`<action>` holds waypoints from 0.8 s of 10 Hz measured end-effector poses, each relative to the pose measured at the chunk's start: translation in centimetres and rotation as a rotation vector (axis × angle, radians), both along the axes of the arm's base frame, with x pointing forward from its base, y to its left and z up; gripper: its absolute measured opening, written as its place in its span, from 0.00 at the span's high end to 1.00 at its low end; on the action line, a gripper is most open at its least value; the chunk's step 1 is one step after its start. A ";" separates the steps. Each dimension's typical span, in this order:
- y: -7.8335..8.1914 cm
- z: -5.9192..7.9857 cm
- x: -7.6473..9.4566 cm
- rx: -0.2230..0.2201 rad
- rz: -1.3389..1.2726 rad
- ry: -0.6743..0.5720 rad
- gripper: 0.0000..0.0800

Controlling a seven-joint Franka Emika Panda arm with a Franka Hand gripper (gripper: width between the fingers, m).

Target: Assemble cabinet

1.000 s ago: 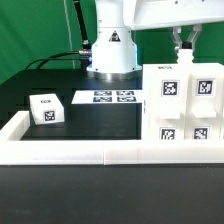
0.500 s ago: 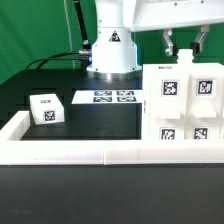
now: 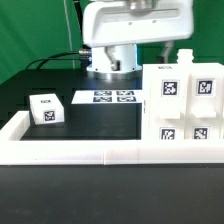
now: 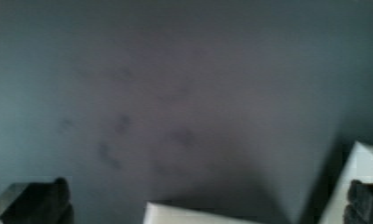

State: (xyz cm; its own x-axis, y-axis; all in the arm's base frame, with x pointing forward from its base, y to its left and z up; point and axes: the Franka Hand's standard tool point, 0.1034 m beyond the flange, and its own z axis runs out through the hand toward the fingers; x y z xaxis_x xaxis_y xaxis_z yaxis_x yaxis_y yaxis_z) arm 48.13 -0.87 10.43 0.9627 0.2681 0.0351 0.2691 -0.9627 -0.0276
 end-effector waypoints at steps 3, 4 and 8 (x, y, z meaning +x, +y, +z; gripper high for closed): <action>-6.3 -0.6 -0.5 -0.010 0.046 0.010 0.00; -6.9 -0.6 -0.2 -0.011 0.048 0.010 0.00; -6.7 -0.7 -0.2 -0.011 0.050 0.010 0.00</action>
Offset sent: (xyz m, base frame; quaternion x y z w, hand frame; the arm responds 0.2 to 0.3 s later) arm 0.0118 -0.0511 -0.0031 0.0116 -0.0188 -0.0410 0.9989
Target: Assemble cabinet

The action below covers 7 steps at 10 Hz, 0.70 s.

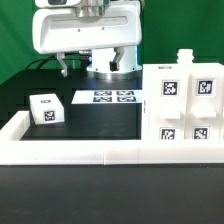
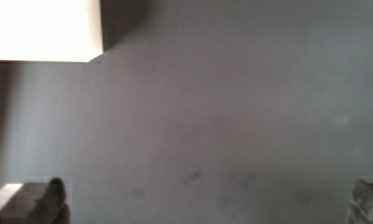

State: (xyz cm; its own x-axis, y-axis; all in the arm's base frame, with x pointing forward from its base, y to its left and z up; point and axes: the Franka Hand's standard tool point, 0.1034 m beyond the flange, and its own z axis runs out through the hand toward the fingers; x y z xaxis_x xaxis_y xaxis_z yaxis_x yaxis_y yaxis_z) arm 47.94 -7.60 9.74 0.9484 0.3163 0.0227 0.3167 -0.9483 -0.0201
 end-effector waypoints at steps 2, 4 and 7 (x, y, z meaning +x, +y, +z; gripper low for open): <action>-0.4 -0.2 -0.3 0.000 0.050 -0.003 0.00; -4.5 -1.7 -3.2 0.018 0.102 0.018 0.00; -8.4 -3.4 -5.3 0.022 0.144 0.040 0.00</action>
Offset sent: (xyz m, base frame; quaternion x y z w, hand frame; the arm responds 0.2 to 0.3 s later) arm -0.0518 -0.0640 -0.0250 0.0600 0.0057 -0.0468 0.9971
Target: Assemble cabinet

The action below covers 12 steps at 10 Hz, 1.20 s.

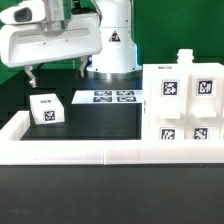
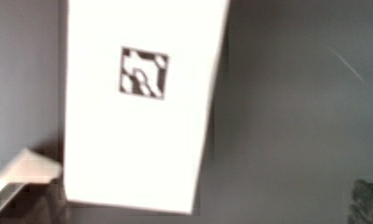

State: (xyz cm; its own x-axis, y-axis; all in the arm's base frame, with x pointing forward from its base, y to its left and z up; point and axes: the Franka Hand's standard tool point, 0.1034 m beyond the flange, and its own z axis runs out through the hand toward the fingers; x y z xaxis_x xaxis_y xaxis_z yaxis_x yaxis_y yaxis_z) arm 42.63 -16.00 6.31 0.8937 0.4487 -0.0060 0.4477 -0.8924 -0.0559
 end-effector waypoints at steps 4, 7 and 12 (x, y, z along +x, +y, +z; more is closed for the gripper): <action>-1.3 -2.4 -0.3 -0.018 -0.023 -0.004 0.00; -1.9 -4.6 -0.5 -0.038 -0.001 -0.021 0.00; -2.7 -5.4 -1.2 -0.058 0.016 -0.045 0.00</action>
Offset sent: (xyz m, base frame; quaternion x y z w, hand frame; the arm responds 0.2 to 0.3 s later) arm 0.0068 -0.0045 -0.0151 -0.0358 0.0242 0.0184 0.9989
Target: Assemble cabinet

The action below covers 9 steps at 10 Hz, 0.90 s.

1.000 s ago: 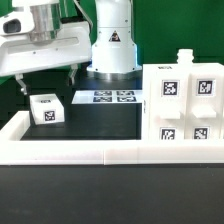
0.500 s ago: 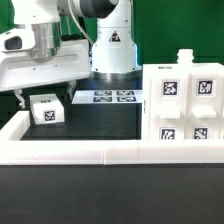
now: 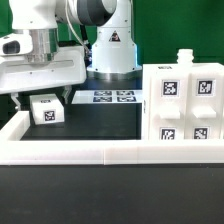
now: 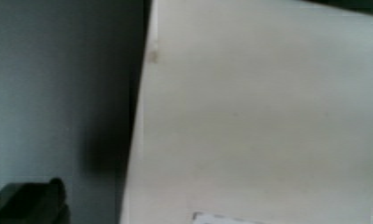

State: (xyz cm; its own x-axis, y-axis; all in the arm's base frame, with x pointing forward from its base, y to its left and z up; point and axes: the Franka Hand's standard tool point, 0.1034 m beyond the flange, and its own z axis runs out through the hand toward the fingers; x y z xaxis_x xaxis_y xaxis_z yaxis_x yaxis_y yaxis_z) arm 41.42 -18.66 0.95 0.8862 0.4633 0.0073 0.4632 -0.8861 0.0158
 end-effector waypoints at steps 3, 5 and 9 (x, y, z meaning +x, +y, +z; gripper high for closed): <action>0.1 0.0 0.0 0.001 0.000 0.002 0.30; 0.1 0.0 0.0 0.001 0.000 0.002 0.30; 2.0 3.6 1.1 0.012 0.018 -0.017 0.30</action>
Offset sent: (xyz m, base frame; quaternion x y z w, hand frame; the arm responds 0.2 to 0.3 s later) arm 0.0000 0.0000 0.0000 0.0000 0.0000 0.0000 1.0000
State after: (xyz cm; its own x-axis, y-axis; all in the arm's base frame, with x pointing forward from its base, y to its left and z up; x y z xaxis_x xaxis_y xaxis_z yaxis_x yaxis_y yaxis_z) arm 42.48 -16.64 4.57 0.8775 0.4788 0.0279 0.4786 -0.8779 0.0138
